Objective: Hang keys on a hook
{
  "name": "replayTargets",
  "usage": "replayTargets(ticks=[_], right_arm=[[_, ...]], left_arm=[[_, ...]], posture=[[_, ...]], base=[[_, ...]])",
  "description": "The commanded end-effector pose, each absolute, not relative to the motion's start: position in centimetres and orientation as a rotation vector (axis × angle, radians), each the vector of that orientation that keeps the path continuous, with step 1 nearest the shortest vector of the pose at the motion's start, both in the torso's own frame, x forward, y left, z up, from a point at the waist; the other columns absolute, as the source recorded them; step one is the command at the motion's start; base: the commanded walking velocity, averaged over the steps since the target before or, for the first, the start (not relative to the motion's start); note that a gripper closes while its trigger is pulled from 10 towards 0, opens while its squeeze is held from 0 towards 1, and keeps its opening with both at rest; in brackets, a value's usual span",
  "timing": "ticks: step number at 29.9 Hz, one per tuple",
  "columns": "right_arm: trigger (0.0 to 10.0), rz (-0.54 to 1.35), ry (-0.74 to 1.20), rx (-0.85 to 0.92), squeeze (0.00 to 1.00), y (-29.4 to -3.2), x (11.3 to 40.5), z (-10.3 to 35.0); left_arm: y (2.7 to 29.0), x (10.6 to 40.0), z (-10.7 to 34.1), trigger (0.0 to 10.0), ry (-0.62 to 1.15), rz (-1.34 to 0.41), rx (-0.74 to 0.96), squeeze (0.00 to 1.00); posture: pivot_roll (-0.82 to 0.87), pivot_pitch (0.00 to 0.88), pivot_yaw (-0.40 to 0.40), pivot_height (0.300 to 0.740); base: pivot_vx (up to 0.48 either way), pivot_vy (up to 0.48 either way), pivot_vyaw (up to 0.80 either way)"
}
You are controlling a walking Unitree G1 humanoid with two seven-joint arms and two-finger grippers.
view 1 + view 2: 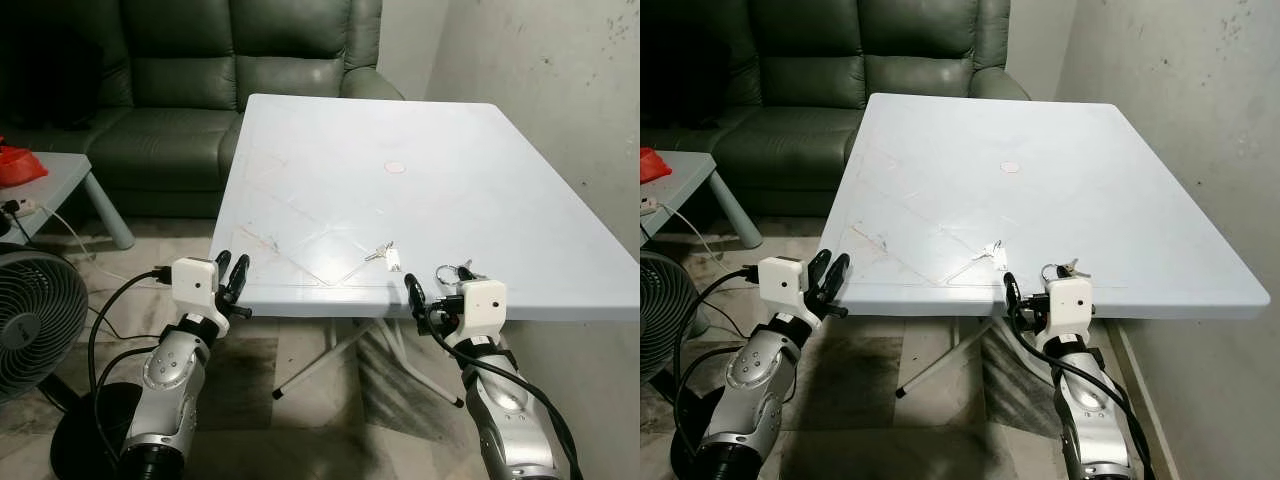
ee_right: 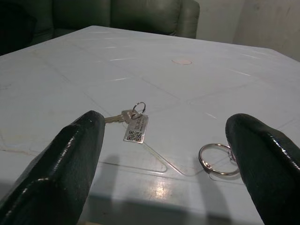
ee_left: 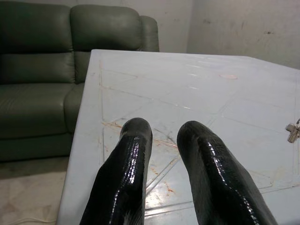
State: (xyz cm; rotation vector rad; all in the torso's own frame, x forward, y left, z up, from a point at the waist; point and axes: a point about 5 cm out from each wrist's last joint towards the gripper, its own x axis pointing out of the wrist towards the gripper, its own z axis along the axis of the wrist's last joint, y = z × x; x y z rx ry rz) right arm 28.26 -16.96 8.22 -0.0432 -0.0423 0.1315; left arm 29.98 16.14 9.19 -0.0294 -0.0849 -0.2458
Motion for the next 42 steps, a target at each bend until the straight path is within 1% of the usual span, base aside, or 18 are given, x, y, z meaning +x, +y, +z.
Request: replayTargets(ticks=[1, 7, 14, 16, 20, 24, 27, 30, 34, 35, 37, 39, 42], right_arm=[[10.0, 0.137, -0.049, -0.056, 0.00, -16.9, 28.4, 8.4], [10.0, 0.155, -0.053, -0.068, 0.00, -16.8, 28.8, 8.6], [10.0, 0.194, -0.056, -0.088, 0.00, -16.6, 30.1, 9.5], [10.0, 0.215, -0.058, -0.096, 0.00, -16.4, 30.9, 10.1], [10.0, 0.224, -0.062, -0.100, 0.00, -16.3, 31.4, 10.4], [10.0, 0.285, -0.059, -0.113, 0.00, -15.4, 32.6, 11.3], [10.0, 0.305, -0.064, -0.129, 0.00, -15.0, 33.0, 11.6], [10.0, 0.322, -0.064, -0.105, 0.00, -14.7, 33.4, 12.1], [10.0, 0.334, -0.066, -0.103, 0.00, -14.1, 33.5, 12.3], [10.0, 0.317, -0.047, -0.106, 0.00, -13.5, 33.8, 12.2], [10.0, 0.304, -0.037, -0.109, 0.00, -13.2, 34.0, 12.1], [10.0, 0.280, -0.023, -0.107, 0.00, -13.0, 34.4, 12.2], [10.0, 0.239, -0.004, -0.102, 0.00, -12.4, 35.1, 12.4]], left_arm=[[16.2, 30.2, 9.5, 10.0, -0.091, -0.253, -0.009, 0.00], [16.0, 30.1, 9.5, 10.0, -0.091, -0.274, -0.004, 0.00], [16.3, 30.1, 10.0, 10.0, -0.101, -0.283, -0.003, 0.00], [16.3, 29.9, 10.1, 10.0, -0.105, -0.291, 0.005, 0.00], [16.3, 29.8, 10.2, 10.0, -0.109, -0.296, 0.009, 0.00], [16.4, 29.5, 10.8, 10.0, -0.127, -0.314, 0.022, 0.00], [16.5, 29.4, 11.1, 10.0, -0.132, -0.315, 0.028, 0.00], [16.8, 29.1, 11.4, 10.0, -0.142, -0.306, 0.032, 0.00], [16.8, 28.8, 11.7, 10.0, -0.149, -0.300, 0.033, 0.00], [16.2, 28.2, 11.8, 10.0, -0.149, -0.314, 0.031, 0.00], [15.9, 28.0, 11.9, 10.0, -0.148, -0.323, 0.028, 0.00], [15.3, 27.4, 12.0, 10.0, -0.148, -0.349, 0.028, 0.00], [14.6, 26.5, 12.2, 10.0, -0.140, -0.376, 0.023, 0.00]], posture=[[-0.10, 0.000, -0.036, 0.740], [-0.09, 0.000, -0.038, 0.740], [-0.08, 0.000, -0.043, 0.740], [-0.08, 0.000, -0.047, 0.740], [-0.07, 0.003, -0.054, 0.740], [-0.05, 0.020, -0.072, 0.740], [-0.04, 0.028, -0.082, 0.740], [-0.03, 0.035, -0.090, 0.740], [-0.01, 0.065, -0.098, 0.740], [0.00, 0.091, -0.104, 0.740], [0.00, 0.091, -0.104, 0.740], [0.00, 0.128, -0.108, 0.740], [0.01, 0.145, -0.111, 0.740]], base=[[0.000, 0.000, 0.00], [0.000, 0.000, 0.00], [0.000, 0.000, 0.00], [0.000, 0.000, 0.00], [0.000, 0.000, 0.00], [0.000, 0.000, 0.00], [0.000, 0.000, 0.00], [0.000, 0.000, 0.00], [0.000, 0.000, 0.00], [0.000, 0.000, 0.00], [0.000, 0.000, 0.00], [0.000, 0.000, 0.00], [0.000, 0.000, 0.00]])
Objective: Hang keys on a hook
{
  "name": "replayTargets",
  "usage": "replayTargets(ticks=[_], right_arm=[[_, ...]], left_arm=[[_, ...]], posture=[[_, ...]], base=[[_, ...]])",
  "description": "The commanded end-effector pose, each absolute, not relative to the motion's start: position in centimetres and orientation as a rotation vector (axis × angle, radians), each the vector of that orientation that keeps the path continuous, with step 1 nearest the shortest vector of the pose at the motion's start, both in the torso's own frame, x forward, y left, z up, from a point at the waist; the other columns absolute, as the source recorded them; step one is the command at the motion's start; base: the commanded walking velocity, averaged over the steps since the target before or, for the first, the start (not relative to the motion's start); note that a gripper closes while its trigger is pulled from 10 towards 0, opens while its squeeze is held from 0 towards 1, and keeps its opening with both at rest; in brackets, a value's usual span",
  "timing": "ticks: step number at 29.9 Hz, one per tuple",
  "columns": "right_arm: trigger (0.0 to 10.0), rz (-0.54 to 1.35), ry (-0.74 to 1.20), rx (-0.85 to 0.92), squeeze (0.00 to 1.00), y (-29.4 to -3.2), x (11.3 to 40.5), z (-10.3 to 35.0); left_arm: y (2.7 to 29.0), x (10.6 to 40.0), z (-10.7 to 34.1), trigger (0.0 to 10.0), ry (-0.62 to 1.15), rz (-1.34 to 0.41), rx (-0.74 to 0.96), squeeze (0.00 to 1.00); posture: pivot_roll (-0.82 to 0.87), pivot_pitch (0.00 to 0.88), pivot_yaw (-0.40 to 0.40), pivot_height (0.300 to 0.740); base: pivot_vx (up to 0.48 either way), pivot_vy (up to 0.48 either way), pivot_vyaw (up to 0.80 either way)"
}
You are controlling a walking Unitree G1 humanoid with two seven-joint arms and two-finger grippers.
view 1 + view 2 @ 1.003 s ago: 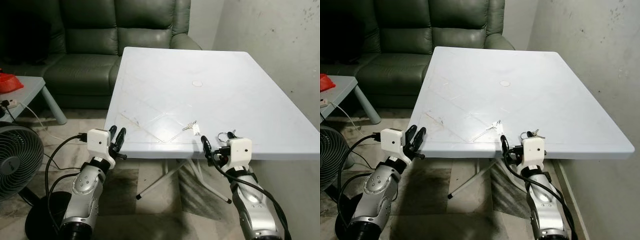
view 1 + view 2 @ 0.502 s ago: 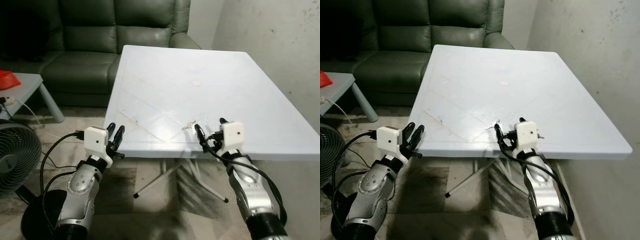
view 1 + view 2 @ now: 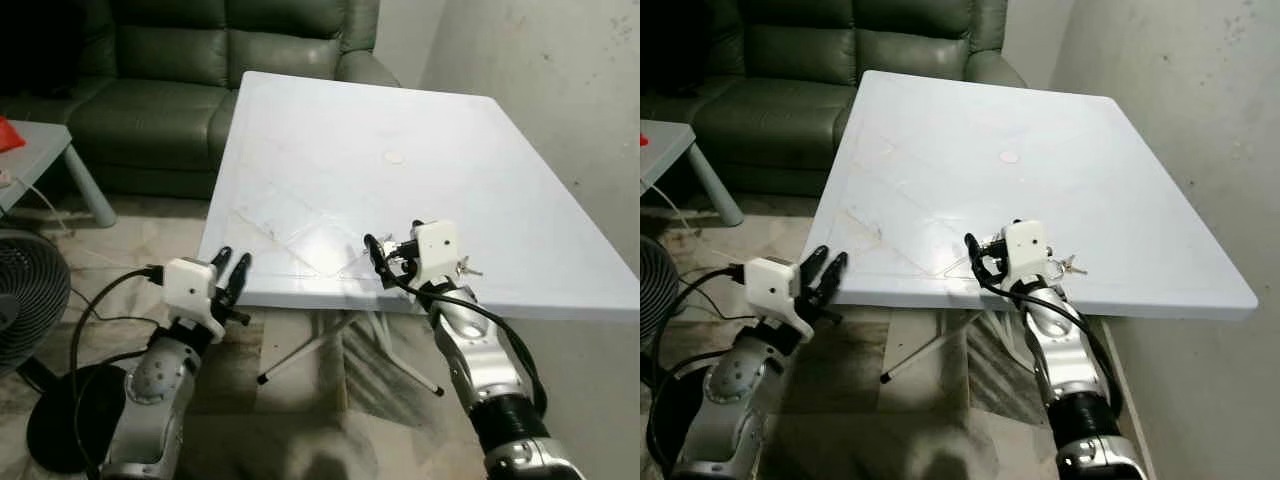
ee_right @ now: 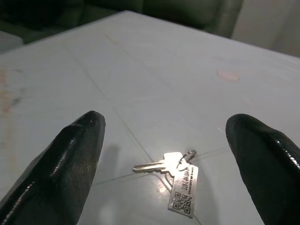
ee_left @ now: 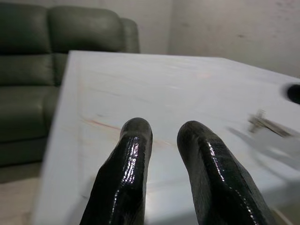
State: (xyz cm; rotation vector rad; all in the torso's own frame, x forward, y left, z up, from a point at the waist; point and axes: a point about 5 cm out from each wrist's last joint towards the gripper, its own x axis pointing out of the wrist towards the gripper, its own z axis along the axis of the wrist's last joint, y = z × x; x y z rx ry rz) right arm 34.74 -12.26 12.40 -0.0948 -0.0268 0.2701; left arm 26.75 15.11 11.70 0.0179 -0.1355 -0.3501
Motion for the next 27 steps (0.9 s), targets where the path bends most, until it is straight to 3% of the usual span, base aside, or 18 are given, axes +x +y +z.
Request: replayTargets(ticks=[1, 13, 27], right_arm=[[10.0, 0.239, -0.004, -0.102, 0.00, -12.4, 35.1, 12.4], [10.0, 0.208, 0.015, -0.076, 0.00, -10.0, 37.3, 14.2], [9.8, 0.112, 0.004, 0.006, 0.00, -8.9, 38.6, 15.4]], left_arm=[[14.6, 26.5, 12.2, 10.0, -0.140, -0.376, 0.023, 0.00], [14.7, 24.2, 13.8, 10.0, -0.127, -0.393, 0.038, 0.00], [12.9, 22.9, 16.6, 10.0, -0.147, -0.508, 0.087, 0.00]], posture=[[0.01, 0.145, -0.111, 0.740], [0.06, 0.274, -0.110, 0.740], [0.08, 0.314, -0.088, 0.740]], base=[[0.000, 0.000, 0.00], [0.000, 0.000, 0.00], [0.000, 0.000, 0.00]])
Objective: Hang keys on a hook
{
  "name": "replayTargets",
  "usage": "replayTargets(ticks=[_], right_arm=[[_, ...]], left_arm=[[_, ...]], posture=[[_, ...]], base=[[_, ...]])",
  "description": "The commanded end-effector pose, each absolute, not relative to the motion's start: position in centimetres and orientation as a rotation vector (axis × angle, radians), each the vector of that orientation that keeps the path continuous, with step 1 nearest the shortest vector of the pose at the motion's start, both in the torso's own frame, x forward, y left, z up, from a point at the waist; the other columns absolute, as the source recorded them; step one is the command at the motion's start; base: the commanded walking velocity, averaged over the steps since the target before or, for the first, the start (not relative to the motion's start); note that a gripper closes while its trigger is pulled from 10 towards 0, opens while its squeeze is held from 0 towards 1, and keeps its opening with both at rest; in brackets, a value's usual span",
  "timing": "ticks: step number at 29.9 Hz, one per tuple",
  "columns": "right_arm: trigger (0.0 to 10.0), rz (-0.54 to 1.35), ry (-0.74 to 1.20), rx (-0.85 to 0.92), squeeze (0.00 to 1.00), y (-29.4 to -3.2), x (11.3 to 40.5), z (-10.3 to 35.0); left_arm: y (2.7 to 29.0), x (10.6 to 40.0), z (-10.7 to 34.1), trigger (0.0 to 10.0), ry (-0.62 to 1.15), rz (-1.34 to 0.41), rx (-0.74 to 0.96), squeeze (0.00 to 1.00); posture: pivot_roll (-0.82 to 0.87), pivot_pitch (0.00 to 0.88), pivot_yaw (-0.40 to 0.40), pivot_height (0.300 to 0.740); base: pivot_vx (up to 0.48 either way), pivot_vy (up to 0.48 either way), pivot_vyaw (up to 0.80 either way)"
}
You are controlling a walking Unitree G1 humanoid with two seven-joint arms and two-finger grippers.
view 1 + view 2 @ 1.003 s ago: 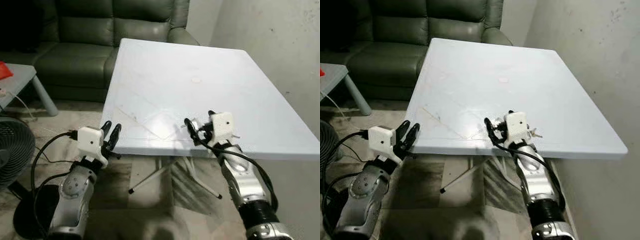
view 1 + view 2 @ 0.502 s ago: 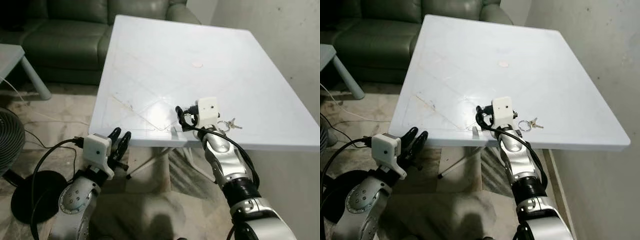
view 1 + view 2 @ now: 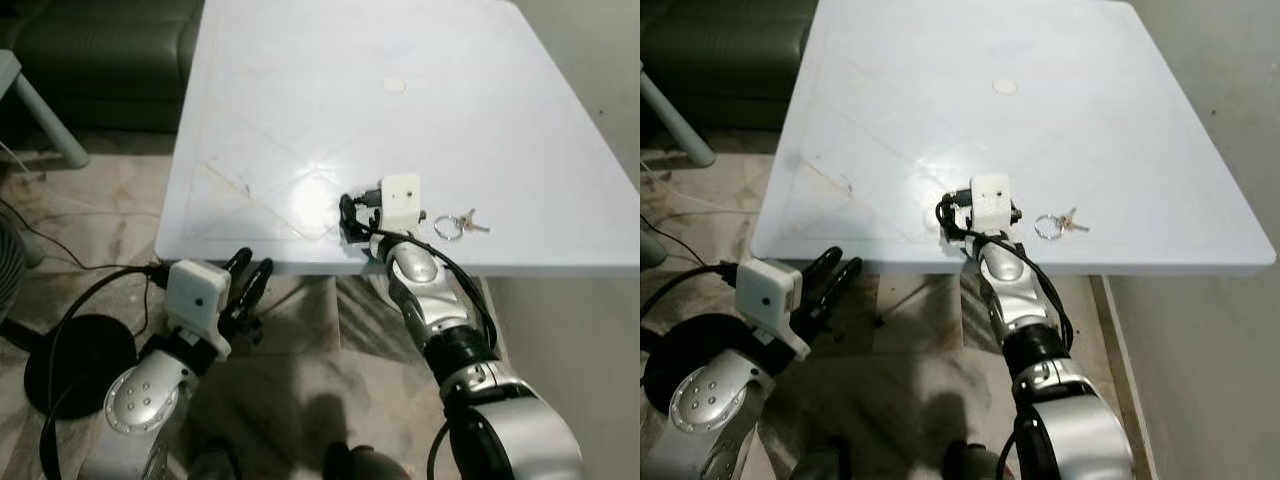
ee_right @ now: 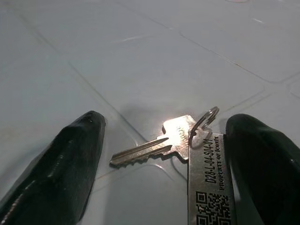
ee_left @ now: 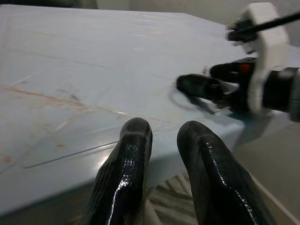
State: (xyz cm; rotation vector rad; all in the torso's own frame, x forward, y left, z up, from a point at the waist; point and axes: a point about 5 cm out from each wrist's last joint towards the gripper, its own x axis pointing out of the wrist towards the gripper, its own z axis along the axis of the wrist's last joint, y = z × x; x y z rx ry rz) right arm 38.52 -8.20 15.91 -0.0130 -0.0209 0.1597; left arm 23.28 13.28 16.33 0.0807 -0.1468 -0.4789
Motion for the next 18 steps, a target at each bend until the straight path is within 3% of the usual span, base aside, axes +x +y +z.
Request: replayTargets(ticks=[1, 2, 3, 4, 5, 6, 18], right_arm=[[9.1, 0.103, -0.002, 0.015, 0.00, -8.90, 38.59, 15.45], [5.9, 0.096, -0.007, 0.015, 0.00, -8.91, 38.61, 15.52], [4.8, 0.085, -0.012, 0.026, 0.00, -8.93, 38.66, 15.58], [2.2, 0.080, -0.013, 0.029, 0.00, -8.99, 38.68, 15.60], [2.2, 0.076, -0.014, 0.032, 0.00, -9.02, 38.71, 15.61], [0.0, 0.064, -0.019, 0.035, 0.00, -9.13, 38.71, 15.64], [0.0, 0.042, -0.056, 0.057, 0.00, -9.59, 38.71, 15.82]], left_arm=[[12.78, 22.85, 16.65, 10.0, -0.146, -0.516, 0.088, 0.00], [12.68, 22.77, 16.68, 10.0, -0.143, -0.523, 0.090, 0.00], [12.49, 22.66, 16.74, 10.0, -0.137, -0.535, 0.096, 0.00], [12.43, 22.65, 16.74, 10.0, -0.134, -0.538, 0.096, 0.00], [12.39, 22.63, 16.76, 10.0, -0.131, -0.540, 0.095, 0.00], [12.36, 22.62, 16.77, 10.0, -0.129, -0.542, 0.095, 0.00], [11.86, 22.63, 16.90, 10.0, -0.119, -0.567, 0.099, 0.00]], posture=[[0.08, 0.313, -0.084, 0.740], [0.07, 0.314, -0.083, 0.740], [0.07, 0.312, -0.079, 0.740], [0.07, 0.311, -0.078, 0.740], [0.07, 0.311, -0.078, 0.740], [0.07, 0.310, -0.075, 0.740], [0.06, 0.302, -0.067, 0.740]], base=[[0.000, 0.000, 0.00], [0.000, 0.000, 0.00], [0.000, 0.000, 0.00], [0.000, 0.000, 0.00], [0.000, 0.000, 0.00], [0.000, 0.000, 0.00], [0.000, 0.000, 0.00]])
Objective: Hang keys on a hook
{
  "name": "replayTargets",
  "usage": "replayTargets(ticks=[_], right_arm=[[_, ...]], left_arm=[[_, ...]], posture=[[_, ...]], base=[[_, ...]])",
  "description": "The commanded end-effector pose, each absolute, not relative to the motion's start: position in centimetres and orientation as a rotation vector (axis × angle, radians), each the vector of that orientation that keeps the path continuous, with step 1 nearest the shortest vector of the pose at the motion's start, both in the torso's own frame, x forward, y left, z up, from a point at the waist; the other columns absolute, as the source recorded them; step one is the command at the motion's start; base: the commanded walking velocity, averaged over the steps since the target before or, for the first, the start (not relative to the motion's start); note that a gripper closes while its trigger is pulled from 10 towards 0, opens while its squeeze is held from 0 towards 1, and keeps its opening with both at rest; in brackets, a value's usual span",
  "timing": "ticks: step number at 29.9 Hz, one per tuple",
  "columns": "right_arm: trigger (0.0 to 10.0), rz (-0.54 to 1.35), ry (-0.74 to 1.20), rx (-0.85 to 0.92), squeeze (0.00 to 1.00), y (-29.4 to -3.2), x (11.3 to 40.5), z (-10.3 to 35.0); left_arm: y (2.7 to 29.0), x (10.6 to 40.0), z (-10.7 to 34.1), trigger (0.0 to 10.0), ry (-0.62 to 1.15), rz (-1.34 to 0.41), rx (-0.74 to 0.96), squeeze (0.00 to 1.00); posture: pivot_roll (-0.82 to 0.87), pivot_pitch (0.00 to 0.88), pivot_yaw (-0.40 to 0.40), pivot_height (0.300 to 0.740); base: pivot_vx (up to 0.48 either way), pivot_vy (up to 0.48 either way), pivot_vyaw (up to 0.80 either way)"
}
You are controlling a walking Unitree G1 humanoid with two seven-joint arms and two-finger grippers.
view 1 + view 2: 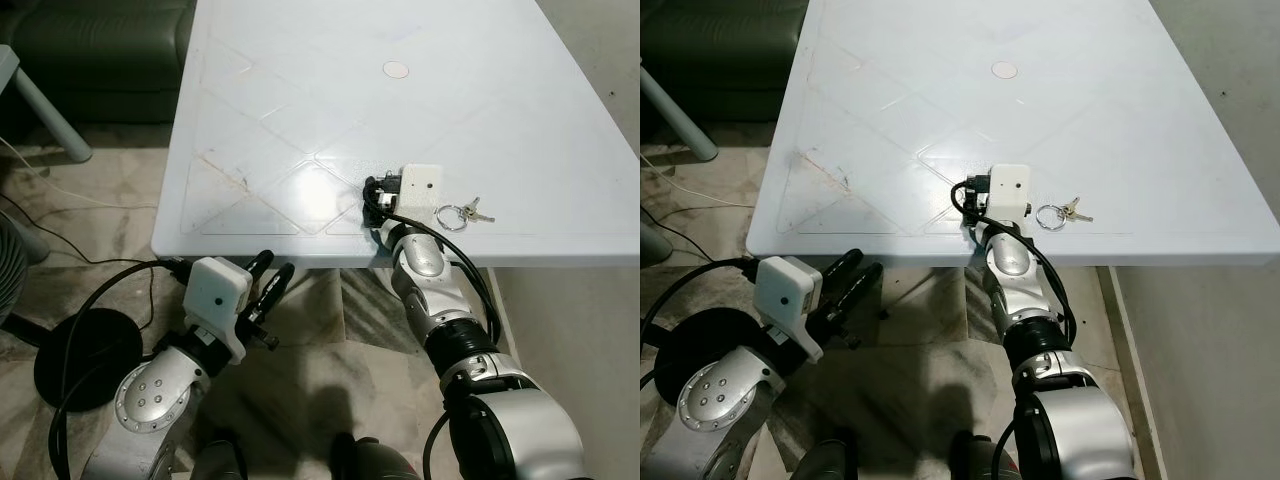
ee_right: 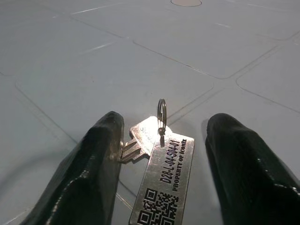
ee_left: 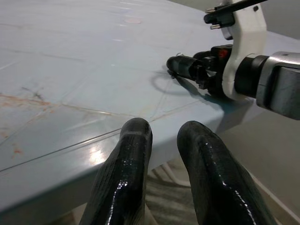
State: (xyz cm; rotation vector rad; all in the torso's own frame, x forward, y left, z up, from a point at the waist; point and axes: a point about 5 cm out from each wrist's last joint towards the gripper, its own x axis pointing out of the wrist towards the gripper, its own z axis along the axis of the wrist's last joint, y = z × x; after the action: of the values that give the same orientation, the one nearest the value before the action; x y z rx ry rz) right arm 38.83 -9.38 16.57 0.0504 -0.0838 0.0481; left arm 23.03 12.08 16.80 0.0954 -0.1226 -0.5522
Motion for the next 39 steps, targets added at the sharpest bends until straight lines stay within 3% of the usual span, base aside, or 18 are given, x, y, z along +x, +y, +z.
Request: replayTargets(ticks=[1, 38, 39], right_arm=[[0.0, 0.052, -0.059, 0.066, 0.00, -9.5, 38.7, 15.9], [0.0, 0.087, -0.086, 0.065, 0.00, -7.9, 39.0, 16.8], [5.2, 0.086, -0.089, 0.064, 0.00, -7.9, 39.0, 16.8]], left_arm=[[11.8, 22.6, 16.9, 10.0, -0.118, -0.570, 0.100, 0.00], [11.6, 22.4, 17.0, 10.0, -0.122, -0.560, 0.102, 0.00], [11.7, 22.4, 17.0, 10.0, -0.122, -0.560, 0.102, 0.00]], posture=[[0.06, 0.299, -0.068, 0.740], [0.08, 0.292, -0.083, 0.740], [0.08, 0.292, -0.083, 0.740]], base=[[0.000, 0.000, 0.00], [0.000, 0.000, 0.00], [0.000, 0.000, 0.00]])
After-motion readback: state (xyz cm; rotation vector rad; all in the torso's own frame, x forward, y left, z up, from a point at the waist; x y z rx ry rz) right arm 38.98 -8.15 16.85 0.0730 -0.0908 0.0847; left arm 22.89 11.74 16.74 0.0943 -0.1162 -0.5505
